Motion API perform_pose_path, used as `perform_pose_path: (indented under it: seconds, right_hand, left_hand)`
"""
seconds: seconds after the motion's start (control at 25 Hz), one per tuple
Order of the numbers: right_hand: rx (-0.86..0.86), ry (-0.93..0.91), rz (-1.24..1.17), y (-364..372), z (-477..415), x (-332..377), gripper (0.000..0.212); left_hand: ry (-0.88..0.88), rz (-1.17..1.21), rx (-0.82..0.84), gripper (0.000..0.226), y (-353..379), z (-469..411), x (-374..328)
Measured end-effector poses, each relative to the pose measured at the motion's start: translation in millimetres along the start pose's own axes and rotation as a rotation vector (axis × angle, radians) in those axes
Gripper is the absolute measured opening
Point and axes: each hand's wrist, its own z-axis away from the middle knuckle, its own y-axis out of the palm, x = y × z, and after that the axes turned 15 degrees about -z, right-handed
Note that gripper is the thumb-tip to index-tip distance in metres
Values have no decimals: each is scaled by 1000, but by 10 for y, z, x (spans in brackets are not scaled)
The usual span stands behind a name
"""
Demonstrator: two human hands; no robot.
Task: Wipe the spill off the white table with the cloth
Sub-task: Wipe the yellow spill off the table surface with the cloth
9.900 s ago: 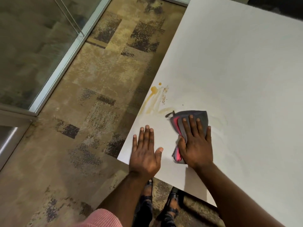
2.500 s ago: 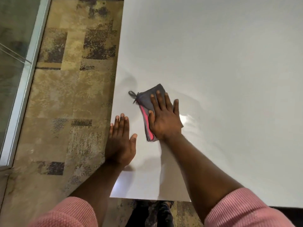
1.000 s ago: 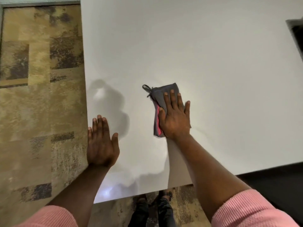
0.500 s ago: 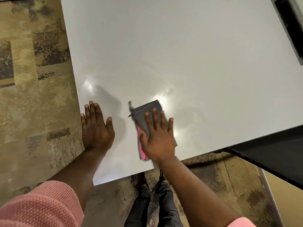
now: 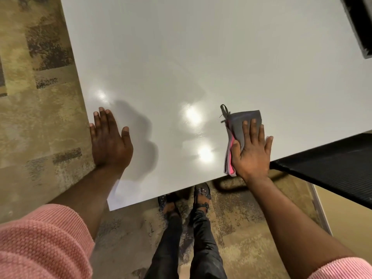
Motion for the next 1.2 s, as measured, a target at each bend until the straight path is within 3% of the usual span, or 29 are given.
perform_pose_path:
  seconds: [0.12, 0.36, 0.56, 0.76, 0.96, 1.04, 1.2]
  right_hand:
    - [17, -26, 8, 195, 173, 323, 70]
    - [282, -482, -18, 844, 972, 1485, 69]
    - [382, -625, 43, 777, 1031, 1460, 67]
    - [382, -518, 54, 493, 883, 1071, 65]
    - [426, -540, 44, 25, 799, 693, 65]
    - [340, -431, -11, -114, 849, 586, 65]
    - [108, -185, -124, -244, 1102, 418, 43]
  left_hand:
    - [-1, -4, 0, 70, -8, -6, -15]
    - [9, -32, 53, 73, -41, -8, -26]
    - [-3, -24, 157, 71, -178, 257, -37]
    - [31, 127, 146, 68, -358, 844, -191]
    - [273, 182, 140, 58, -679, 1006, -623]
    - [407, 139, 159, 53, -774, 978, -831]
    - [677, -41, 255, 55, -859, 849, -1214]
